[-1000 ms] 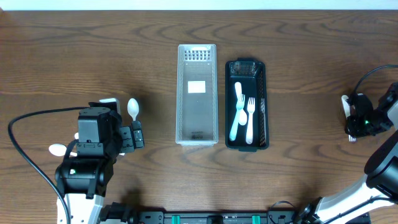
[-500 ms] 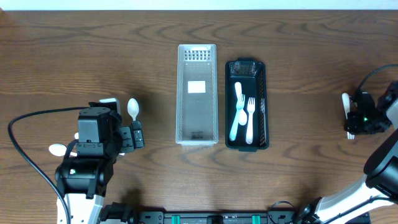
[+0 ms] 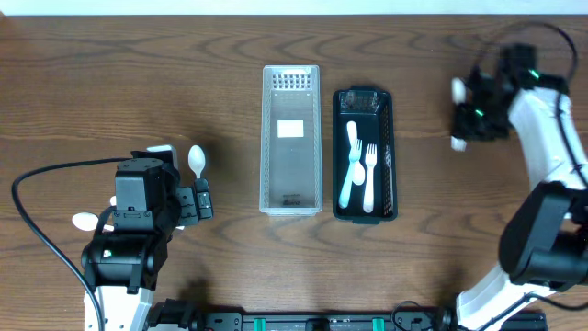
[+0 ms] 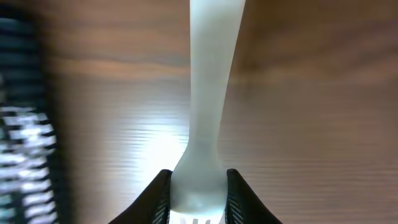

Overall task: Pack container
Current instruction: 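Place the last fork with the right gripper into the dark green basket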

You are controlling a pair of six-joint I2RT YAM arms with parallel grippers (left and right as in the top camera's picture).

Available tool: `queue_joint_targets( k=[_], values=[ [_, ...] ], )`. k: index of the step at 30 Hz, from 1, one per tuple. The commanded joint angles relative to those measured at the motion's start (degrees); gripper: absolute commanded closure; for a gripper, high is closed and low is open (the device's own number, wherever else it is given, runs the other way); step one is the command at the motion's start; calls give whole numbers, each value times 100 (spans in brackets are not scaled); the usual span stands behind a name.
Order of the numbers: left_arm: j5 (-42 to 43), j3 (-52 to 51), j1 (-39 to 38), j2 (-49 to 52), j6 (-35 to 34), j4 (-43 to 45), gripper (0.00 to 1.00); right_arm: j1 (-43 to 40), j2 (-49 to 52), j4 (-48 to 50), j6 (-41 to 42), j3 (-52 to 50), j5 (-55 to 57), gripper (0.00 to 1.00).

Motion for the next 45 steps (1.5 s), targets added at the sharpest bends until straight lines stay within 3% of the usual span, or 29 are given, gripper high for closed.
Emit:
queue_joint_targets(
  k=[1, 6, 11, 23, 25, 33, 39, 45],
  values=[
    [-4, 81, 24, -4, -55, -22, 2, 826, -214, -393, 887, 612, 144, 99],
    [-4, 81, 24, -2, -55, -59, 2, 1932, -214, -780, 1486, 1137, 619, 98],
    [-4, 81, 24, -4, -55, -81, 2, 2557, -212, -761, 2179, 940, 651, 99],
    [-4, 81, 24, -2, -55, -79, 2, 2837, -201, 369, 2396, -1191, 566, 97],
    [-4, 81, 24, -2, -55, -81, 2, 2852, -201, 450, 2393, -1294, 525, 92],
    [-4, 81, 24, -4, -55, -83, 2, 2850, -201, 568, 2367, -1294, 391, 49],
    [-4, 81, 24, -4, -55, -81, 2, 2852, -205, 372, 2085, -855, 369, 46],
    [-4, 81, 24, -4, -55, -83, 2, 2850, -205, -752, 1528, 951, 546, 38]
  ],
)
